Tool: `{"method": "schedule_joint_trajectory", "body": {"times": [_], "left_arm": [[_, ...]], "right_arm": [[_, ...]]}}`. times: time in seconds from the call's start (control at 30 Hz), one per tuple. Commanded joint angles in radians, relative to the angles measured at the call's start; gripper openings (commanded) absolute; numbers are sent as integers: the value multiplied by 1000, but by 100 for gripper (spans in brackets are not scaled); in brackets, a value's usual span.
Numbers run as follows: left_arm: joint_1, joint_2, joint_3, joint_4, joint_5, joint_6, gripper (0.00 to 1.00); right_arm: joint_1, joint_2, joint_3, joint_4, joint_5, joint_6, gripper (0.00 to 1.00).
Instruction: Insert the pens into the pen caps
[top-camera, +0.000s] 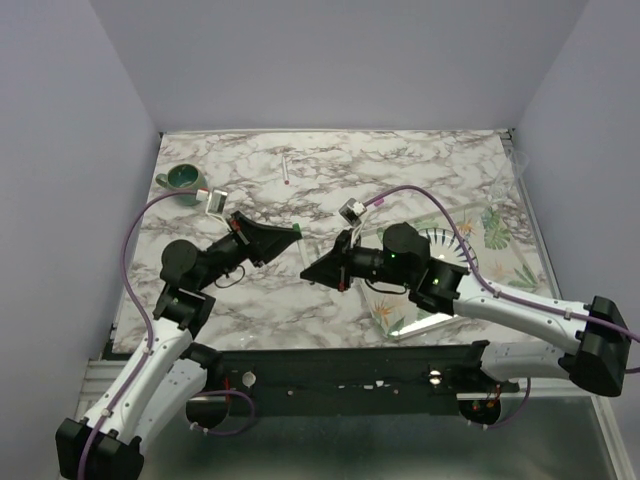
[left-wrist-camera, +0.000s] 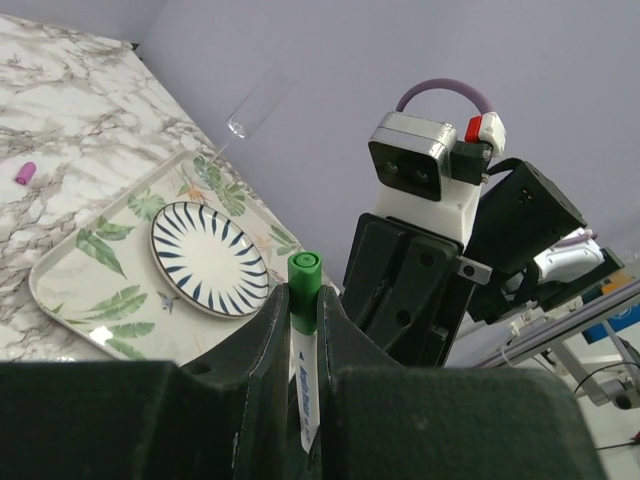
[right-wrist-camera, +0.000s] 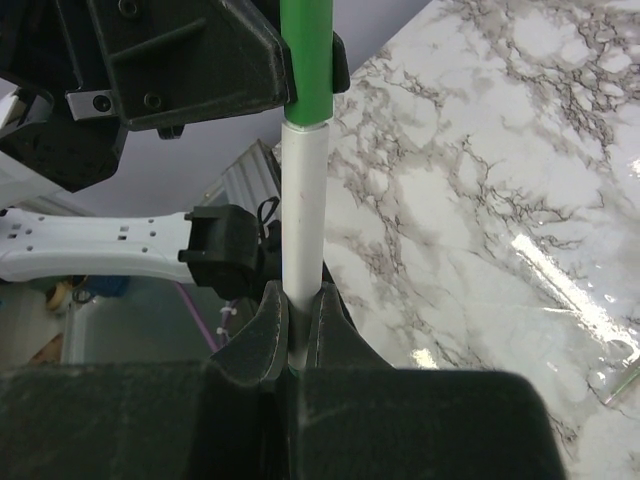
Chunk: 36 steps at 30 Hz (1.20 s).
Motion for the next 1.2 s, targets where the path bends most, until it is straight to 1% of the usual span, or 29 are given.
{"method": "schedule_joint_trajectory", "body": {"times": [0.0,0.17,0.23,0.37,0.4,0.43,0.5,0.53,0.63,0.8,0.9,0.93,1.03,1.17], "left_arm": [[-7,-8,-20,-12,33,30,0],[-10,-1,-19,-32,40,46,0],[-12,1,-16,-44,39,61,0],[-13,5,-4,-80,46,88,0],[-13,11,6,-86,49,92,3],[-13,14,10,-92,56,98,11],[-13,21,24,-103,63,102,19],[-13,21,30,-104,66,104,27],[-13,21,47,-117,71,110,37],[-13,18,73,-127,74,110,45],[-13,16,85,-126,82,104,53],[-13,15,90,-126,83,105,59],[-13,19,118,-147,82,136,68],[-13,34,180,-208,66,154,71]], "right_arm": [[5,24,68,-30,48,0,1],[4,28,88,-53,93,1,1],[5,33,95,-70,141,-13,1],[5,42,114,-78,167,-68,1],[5,44,114,-70,169,-97,1],[7,42,114,-67,169,-109,1],[7,38,109,-55,166,-150,1],[7,36,100,-50,163,-161,1],[8,22,88,-24,144,-200,1],[13,10,69,-12,129,-212,1],[14,7,65,-11,124,-215,1],[14,4,63,-9,121,-217,1],[14,-12,56,-4,106,-221,1],[17,-36,54,-14,89,-230,1]]}}
